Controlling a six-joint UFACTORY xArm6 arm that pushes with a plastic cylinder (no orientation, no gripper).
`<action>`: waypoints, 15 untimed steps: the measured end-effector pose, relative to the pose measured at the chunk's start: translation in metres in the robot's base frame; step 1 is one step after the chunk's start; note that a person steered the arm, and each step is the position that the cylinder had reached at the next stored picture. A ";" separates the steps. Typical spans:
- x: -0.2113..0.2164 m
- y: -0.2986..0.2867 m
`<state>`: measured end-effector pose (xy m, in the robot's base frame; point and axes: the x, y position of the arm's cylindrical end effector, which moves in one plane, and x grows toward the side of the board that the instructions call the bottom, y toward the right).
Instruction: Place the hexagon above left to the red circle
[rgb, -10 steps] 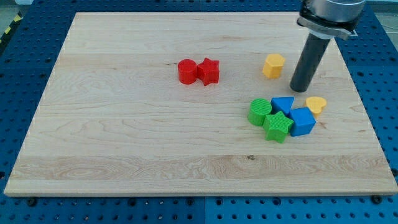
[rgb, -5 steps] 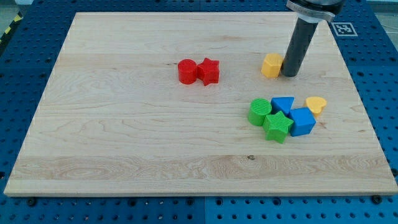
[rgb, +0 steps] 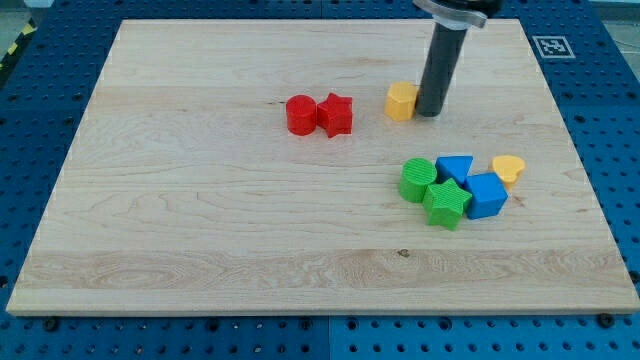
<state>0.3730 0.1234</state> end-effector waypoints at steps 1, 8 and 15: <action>-0.002 -0.017; -0.028 -0.034; -0.066 -0.127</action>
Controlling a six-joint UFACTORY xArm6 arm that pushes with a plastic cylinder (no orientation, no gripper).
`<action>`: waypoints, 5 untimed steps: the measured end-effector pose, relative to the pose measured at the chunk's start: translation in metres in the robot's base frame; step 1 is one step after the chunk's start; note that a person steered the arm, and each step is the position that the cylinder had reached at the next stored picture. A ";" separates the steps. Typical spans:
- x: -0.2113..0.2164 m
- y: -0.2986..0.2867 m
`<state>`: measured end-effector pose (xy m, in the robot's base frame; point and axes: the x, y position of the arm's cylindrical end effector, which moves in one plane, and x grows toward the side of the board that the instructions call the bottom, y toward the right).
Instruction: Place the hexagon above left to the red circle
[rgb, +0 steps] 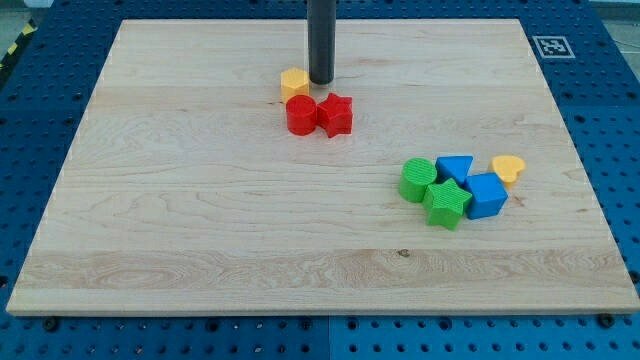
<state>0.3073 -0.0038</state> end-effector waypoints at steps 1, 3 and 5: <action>-0.010 -0.014; 0.016 -0.014; -0.002 -0.005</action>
